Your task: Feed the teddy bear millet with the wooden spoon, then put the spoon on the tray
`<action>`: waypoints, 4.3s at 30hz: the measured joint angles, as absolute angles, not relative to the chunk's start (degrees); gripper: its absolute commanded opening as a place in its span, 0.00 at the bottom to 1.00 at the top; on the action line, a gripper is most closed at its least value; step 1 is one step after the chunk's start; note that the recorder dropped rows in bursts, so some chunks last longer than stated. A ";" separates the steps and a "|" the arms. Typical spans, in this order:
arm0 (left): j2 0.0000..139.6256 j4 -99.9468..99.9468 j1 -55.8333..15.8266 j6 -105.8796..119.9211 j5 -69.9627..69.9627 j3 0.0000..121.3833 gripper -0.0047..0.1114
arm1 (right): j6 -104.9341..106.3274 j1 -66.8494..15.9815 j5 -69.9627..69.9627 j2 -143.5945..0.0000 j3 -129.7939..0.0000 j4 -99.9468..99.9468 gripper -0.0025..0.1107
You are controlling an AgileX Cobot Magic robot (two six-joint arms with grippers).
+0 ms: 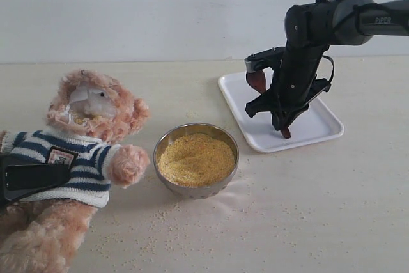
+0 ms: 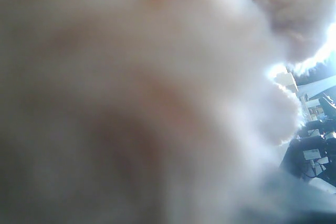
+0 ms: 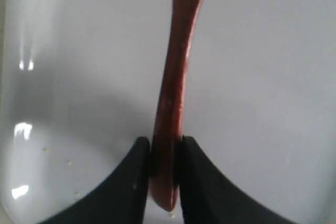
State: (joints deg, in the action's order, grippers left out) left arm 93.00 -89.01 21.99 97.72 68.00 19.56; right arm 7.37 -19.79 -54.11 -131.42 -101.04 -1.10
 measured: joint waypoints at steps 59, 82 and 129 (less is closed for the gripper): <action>93.00 -89.01 21.99 97.72 68.00 19.56 0.08 | -5.01 -21.80 -12.01 -44.66 -9.16 -2.32 0.02; 93.00 -89.01 21.99 97.72 68.00 19.56 0.08 | -5.10 -17.66 -12.01 -11.56 -8.95 -1.57 0.02; 93.00 -89.01 21.99 97.72 68.00 19.56 0.08 | 1.27 -16.68 -19.18 -0.35 0.02 1.46 0.02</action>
State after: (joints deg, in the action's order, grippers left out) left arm 93.00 -89.01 21.99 97.72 68.00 19.56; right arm 1.27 -16.68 -19.18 -0.35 0.02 1.46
